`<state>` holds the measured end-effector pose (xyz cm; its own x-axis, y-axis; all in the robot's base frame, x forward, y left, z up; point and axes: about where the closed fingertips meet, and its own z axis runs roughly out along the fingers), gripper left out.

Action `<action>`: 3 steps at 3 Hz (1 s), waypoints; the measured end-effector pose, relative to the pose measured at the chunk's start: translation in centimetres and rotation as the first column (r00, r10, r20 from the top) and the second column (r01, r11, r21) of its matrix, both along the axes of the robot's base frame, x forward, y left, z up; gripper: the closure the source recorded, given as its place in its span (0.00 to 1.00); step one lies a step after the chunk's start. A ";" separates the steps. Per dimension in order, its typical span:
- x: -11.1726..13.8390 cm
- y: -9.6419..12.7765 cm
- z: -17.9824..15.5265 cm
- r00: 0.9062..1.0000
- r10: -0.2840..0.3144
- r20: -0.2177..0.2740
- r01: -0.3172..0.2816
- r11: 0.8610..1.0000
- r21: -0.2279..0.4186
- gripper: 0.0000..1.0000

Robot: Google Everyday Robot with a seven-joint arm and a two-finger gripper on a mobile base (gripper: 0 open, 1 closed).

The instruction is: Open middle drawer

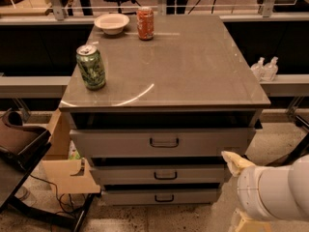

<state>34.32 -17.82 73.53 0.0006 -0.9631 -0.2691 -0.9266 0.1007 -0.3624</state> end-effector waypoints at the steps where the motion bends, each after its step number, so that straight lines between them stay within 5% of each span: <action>1: 0.2 0.8 -1.3 1.000 0.006 -0.004 -0.006 1.000 -0.014 0.00; 3: -0.9 4.6 -9.7 0.997 0.064 -0.045 -0.069 0.992 -0.107 0.00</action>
Offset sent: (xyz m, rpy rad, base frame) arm -0.0062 0.0495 -0.1114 -0.1508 0.0267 0.0626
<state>33.40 -13.23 63.78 0.0565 -0.9848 -0.1640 -0.9443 0.0006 -0.3291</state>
